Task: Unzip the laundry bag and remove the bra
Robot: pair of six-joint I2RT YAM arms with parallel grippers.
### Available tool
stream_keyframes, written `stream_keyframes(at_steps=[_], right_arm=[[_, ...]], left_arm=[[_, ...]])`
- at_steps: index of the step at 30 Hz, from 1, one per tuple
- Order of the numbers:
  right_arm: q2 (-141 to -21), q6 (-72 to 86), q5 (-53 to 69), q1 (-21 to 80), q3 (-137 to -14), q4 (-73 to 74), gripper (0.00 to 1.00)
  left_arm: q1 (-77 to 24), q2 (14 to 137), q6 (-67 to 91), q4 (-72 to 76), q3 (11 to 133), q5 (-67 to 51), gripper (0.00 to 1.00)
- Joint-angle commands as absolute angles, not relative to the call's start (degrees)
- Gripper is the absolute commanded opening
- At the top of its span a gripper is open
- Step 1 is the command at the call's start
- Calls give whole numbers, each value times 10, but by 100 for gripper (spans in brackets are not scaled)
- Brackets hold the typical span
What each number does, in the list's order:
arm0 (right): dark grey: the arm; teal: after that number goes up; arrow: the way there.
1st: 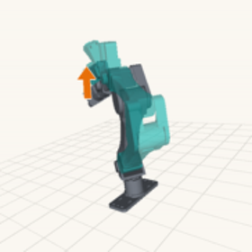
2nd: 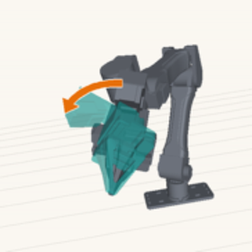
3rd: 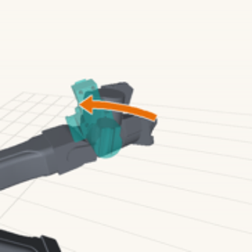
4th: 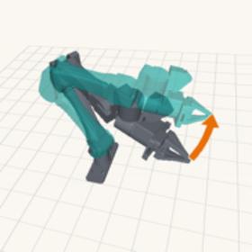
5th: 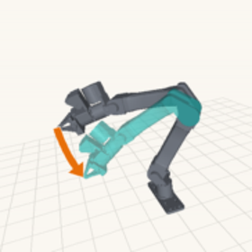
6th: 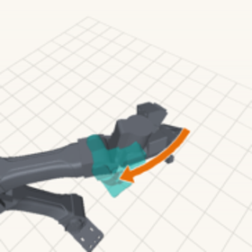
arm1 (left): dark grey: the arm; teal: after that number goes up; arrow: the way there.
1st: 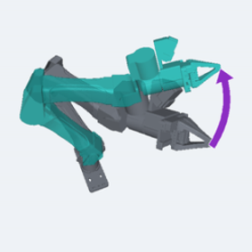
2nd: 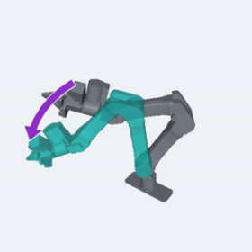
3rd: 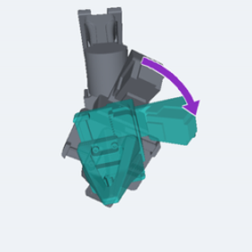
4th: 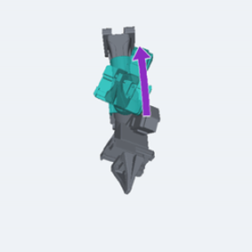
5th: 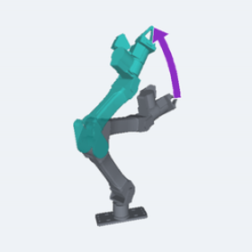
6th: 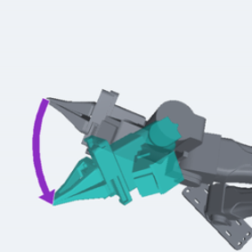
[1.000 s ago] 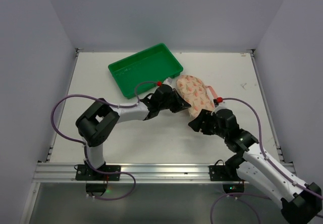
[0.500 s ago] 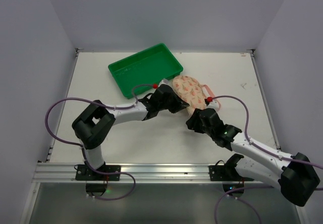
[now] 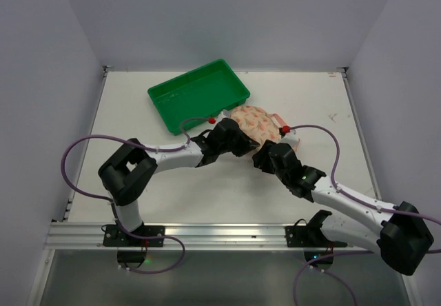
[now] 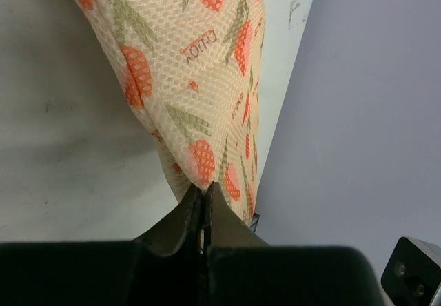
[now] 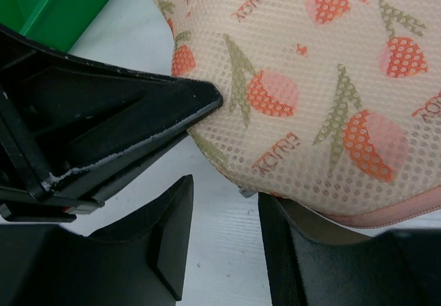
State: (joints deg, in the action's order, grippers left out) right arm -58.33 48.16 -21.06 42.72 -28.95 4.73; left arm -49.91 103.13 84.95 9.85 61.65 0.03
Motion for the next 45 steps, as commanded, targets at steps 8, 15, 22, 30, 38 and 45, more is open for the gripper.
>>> stream_keyframes(at_steps=[8,15,22,30,38,45], right_arm=[[-623,486,-283,429,-347,38,34],[-610,481,-294,429,-347,66,10],[-547,482,-302,427,-312,132,0],[-427,495,-246,418,-287,258,0],[-386,521,-180,418,-301,359,0],[-368,530,-143,418,-292,370,0]], left_arm=[[-506,992,852,89,633,12,0],[-506,989,846,89,624,11,0],[-500,984,813,79,619,10,0],[-452,955,735,91,553,-43,0],[-387,944,600,108,513,-183,0],[-379,1019,469,74,612,-277,0]])
